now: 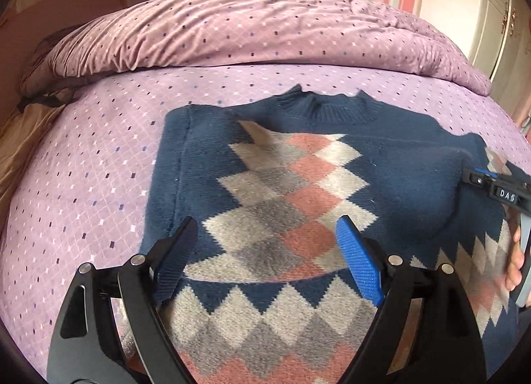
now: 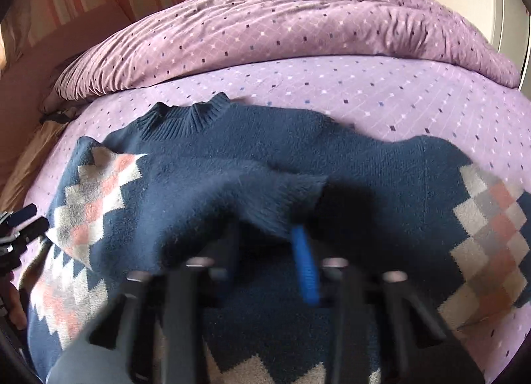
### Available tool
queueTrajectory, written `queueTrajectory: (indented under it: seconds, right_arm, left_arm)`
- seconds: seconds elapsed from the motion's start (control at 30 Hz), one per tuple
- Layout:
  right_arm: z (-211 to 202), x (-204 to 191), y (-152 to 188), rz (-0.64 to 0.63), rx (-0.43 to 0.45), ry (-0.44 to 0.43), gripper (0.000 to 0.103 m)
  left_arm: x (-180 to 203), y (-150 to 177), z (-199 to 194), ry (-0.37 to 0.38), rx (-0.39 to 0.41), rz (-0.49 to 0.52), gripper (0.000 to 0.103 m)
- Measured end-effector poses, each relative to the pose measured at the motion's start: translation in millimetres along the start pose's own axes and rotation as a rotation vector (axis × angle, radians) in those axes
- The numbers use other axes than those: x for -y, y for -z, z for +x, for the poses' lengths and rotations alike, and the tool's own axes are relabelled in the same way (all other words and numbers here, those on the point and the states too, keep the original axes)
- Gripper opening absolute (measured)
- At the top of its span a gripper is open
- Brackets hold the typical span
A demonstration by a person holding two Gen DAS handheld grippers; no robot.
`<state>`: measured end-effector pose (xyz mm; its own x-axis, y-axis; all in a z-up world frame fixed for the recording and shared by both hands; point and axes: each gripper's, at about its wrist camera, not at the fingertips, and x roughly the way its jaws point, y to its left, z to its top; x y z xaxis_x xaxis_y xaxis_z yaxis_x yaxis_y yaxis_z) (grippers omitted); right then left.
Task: Fold small clothes
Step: 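Open the left tool and release the folded sleeve, then close the right tool on the other sleeve cuff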
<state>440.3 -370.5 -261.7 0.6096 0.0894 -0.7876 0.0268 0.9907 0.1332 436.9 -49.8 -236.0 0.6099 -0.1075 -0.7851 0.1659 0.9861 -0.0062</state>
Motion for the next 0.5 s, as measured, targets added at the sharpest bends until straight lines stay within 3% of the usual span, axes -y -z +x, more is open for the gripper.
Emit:
queueTrajectory:
  seconds: [0.1, 0.2, 0.27, 0.3, 0.4, 0.5]
  right_arm:
    - [-18.6, -7.5, 0.5, -0.057, 0.055, 0.032, 0.008]
    - [-62.3, -20.4, -13.3, -0.188, 0.171, 0.112, 0.003]
    - [-91.4, -30.0, -22.8, -0.328, 0.257, 0.288, 0.000]
    - [-97.0, -29.5, -25.8, -0.362, 0.266, 0.322, 0.000]
    - [-96.4, -3.0, -40.0, -0.363, 0.195, 0.350, 0.000]
    - [-79.4, 28.0, -33.5, -0.265, 0.095, 0.247, 0.002]
  left_arm:
    - [-7.1, -4.1, -5.1, -0.025, 0.016, 0.006, 0.085]
    - [-15.5, -11.7, -10.8, -0.049, 0.037, 0.005, 0.085]
    - [-20.5, -16.8, -13.2, -0.055, 0.044, -0.003, 0.085]
    - [-22.1, -18.6, -13.9, -0.057, 0.046, -0.004, 0.085]
    - [-22.0, -20.4, -14.4, -0.061, 0.049, -0.004, 0.085]
    - [-20.4, -18.2, -14.2, -0.052, 0.045, -0.006, 0.085]
